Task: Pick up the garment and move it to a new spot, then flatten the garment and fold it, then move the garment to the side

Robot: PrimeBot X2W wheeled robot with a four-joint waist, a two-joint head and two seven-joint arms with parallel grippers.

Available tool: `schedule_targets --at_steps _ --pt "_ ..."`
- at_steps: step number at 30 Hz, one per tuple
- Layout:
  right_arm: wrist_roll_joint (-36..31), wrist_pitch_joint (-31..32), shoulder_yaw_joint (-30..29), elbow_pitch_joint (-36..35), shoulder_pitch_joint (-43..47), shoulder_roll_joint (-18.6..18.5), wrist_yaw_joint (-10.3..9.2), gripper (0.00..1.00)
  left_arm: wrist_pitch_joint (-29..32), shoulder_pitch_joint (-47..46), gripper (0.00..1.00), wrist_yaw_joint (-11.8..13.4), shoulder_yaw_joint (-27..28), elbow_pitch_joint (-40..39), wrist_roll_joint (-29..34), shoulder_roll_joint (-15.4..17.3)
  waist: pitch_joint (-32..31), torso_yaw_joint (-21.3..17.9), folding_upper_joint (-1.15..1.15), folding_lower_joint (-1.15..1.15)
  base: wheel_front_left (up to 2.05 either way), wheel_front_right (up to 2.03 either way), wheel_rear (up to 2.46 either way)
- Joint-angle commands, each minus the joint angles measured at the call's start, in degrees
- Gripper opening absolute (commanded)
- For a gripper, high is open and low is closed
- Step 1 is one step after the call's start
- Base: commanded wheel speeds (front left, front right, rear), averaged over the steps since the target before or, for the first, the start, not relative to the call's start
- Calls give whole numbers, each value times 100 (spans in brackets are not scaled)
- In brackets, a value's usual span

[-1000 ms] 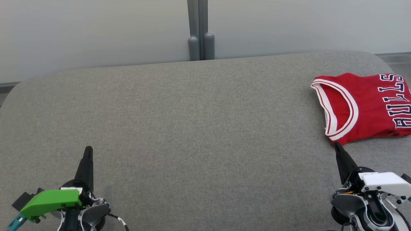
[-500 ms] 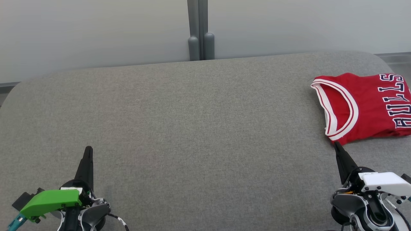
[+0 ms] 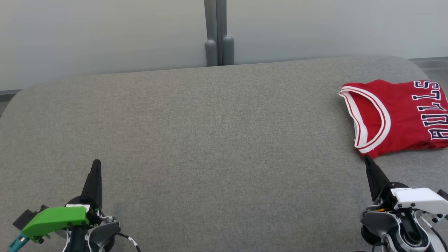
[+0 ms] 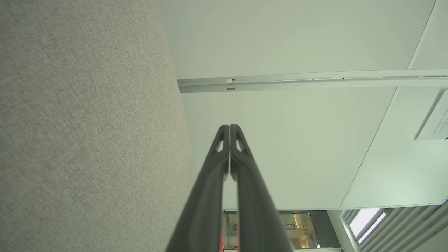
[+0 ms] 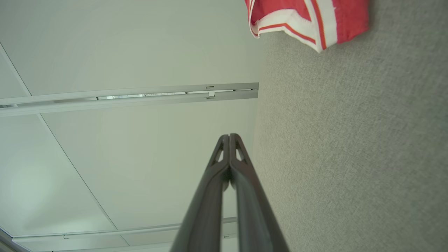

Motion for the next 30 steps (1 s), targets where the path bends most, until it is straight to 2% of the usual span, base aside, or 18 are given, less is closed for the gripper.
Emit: schedule_targets --at_steps 1,30 --pt "24 5 -4 -19 -65 -27 2 0 1 -86 0 10 12 -20 -10 3 0 0 0 0 0 0 0" --pt "25 5 -4 -19 -64 -27 2 0 1 -86 0 10 11 -20 -10 3 0 0 0 0 0 0 0"
